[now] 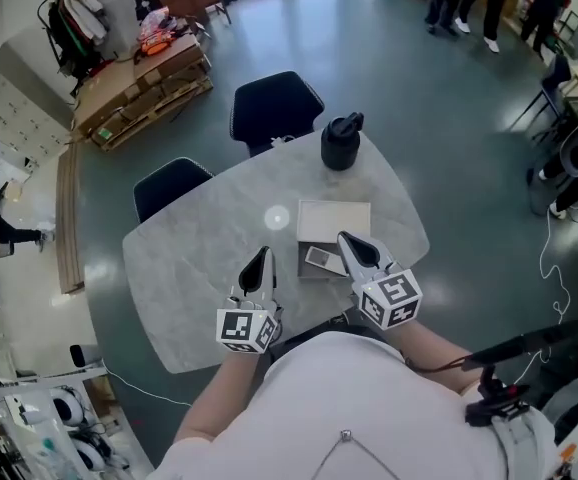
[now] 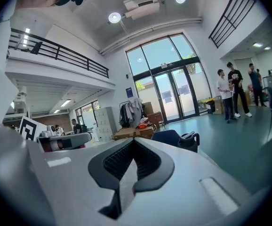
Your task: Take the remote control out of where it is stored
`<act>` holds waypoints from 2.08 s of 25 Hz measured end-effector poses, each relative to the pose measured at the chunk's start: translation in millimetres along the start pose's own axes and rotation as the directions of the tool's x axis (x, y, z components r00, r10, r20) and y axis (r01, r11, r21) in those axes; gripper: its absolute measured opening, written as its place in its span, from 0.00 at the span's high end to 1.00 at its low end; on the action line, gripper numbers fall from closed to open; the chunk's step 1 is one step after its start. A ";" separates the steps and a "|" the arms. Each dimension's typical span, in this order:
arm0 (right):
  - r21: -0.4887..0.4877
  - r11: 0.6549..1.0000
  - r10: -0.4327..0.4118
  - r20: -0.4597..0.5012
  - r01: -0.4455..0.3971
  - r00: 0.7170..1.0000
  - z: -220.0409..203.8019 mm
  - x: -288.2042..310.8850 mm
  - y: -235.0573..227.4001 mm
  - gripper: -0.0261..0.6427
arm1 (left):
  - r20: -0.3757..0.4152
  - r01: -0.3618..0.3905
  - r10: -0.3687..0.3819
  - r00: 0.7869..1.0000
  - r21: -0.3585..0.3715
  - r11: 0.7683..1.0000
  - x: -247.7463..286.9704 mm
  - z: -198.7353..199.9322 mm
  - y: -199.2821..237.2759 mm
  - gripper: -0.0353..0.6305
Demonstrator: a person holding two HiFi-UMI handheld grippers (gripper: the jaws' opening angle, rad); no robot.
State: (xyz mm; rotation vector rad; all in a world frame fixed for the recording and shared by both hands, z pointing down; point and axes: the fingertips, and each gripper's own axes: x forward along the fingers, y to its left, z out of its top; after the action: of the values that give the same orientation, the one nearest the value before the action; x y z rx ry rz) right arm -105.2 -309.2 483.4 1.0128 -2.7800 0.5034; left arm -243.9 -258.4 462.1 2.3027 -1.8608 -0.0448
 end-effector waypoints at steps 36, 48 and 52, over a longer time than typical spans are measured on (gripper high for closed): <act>0.244 0.829 -0.480 -0.153 0.503 0.864 -103.9 -144.6 -108.3 0.93 | -0.985 0.990 -0.109 0.132 0.126 0.061 104.4 -416.0 -102.0 0.66; 0.266 0.796 -0.508 -0.195 0.544 0.839 -121.9 -146.1 -116.3 0.93 | -0.984 0.991 0.117 0.131 0.126 -0.050 106.1 -460.8 -82.0 0.54; 0.267 0.798 -0.502 -0.203 0.540 0.841 -122.0 -141.9 -115.0 0.93 | -0.978 0.992 0.164 0.127 0.122 -0.039 106.6 -463.2 -79.5 0.55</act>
State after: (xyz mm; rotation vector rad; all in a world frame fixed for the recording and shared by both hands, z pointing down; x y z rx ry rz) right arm 79.5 -263.3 593.1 1.6813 -2.1999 0.8973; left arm -80.9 -290.1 914.5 2.3503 0.2356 2.3566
